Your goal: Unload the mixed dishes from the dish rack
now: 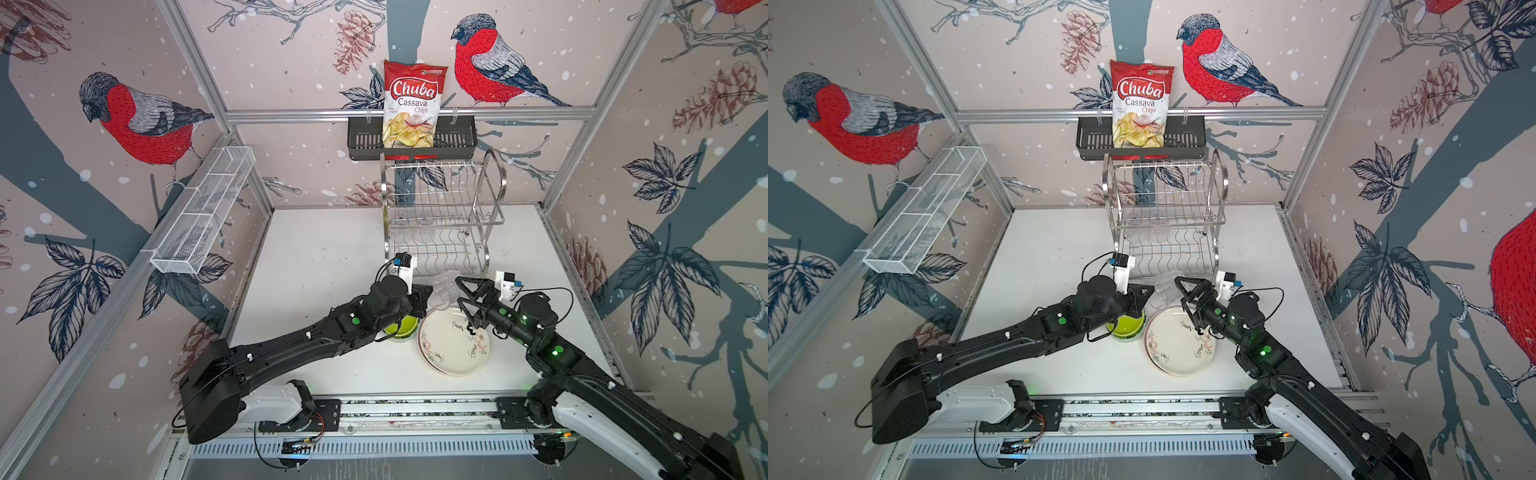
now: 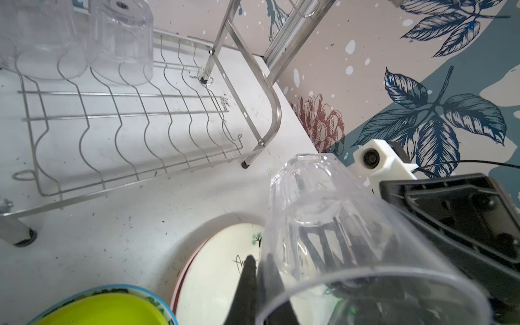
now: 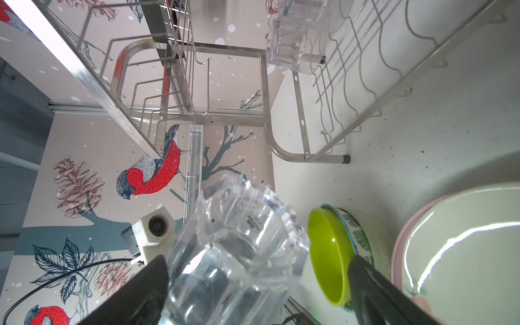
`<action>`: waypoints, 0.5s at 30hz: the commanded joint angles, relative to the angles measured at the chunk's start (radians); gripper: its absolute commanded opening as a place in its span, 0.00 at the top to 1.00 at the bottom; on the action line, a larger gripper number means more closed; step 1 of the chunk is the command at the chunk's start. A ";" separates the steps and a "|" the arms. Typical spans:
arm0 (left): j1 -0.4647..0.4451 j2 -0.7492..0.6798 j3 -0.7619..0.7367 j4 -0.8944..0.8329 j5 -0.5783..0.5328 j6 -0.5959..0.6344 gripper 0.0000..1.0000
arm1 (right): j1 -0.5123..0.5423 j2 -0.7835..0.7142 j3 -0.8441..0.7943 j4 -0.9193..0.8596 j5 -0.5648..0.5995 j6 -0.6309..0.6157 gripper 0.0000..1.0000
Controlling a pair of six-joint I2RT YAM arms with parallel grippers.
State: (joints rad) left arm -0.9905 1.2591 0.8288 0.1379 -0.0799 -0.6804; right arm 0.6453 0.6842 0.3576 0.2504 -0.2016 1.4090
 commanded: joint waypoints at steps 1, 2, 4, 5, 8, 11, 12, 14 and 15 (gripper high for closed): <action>0.004 -0.012 -0.003 0.038 -0.026 0.001 1.00 | -0.007 -0.006 -0.005 -0.033 0.039 -0.023 0.01; 0.004 -0.013 -0.002 0.033 -0.030 0.002 1.00 | -0.008 -0.008 -0.005 -0.034 0.038 -0.022 0.01; 0.005 -0.013 0.000 0.025 -0.037 0.005 1.00 | -0.010 -0.011 -0.002 -0.036 0.039 -0.031 0.01; 0.006 -0.013 0.007 0.009 -0.048 0.007 1.00 | -0.012 -0.011 0.002 -0.045 0.041 -0.038 0.01; 0.005 -0.002 0.049 -0.074 -0.106 0.019 1.00 | -0.012 -0.011 0.029 -0.102 0.057 -0.073 0.01; 0.007 0.014 0.093 -0.158 -0.163 0.037 1.00 | -0.012 -0.011 0.058 -0.153 0.068 -0.115 0.01; 0.008 0.014 0.100 -0.171 -0.174 0.042 1.00 | -0.012 -0.010 0.067 -0.164 0.069 -0.135 0.01; 0.009 0.008 0.101 -0.177 -0.186 0.053 1.00 | -0.006 -0.007 0.097 -0.208 0.093 -0.176 0.01; 0.009 0.004 0.099 -0.175 -0.185 0.058 1.00 | -0.002 -0.005 0.115 -0.233 0.110 -0.195 0.01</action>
State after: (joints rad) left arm -0.9848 1.2701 0.9188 -0.0124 -0.2195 -0.6537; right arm 0.6369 0.6769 0.4374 0.0834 -0.1383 1.3003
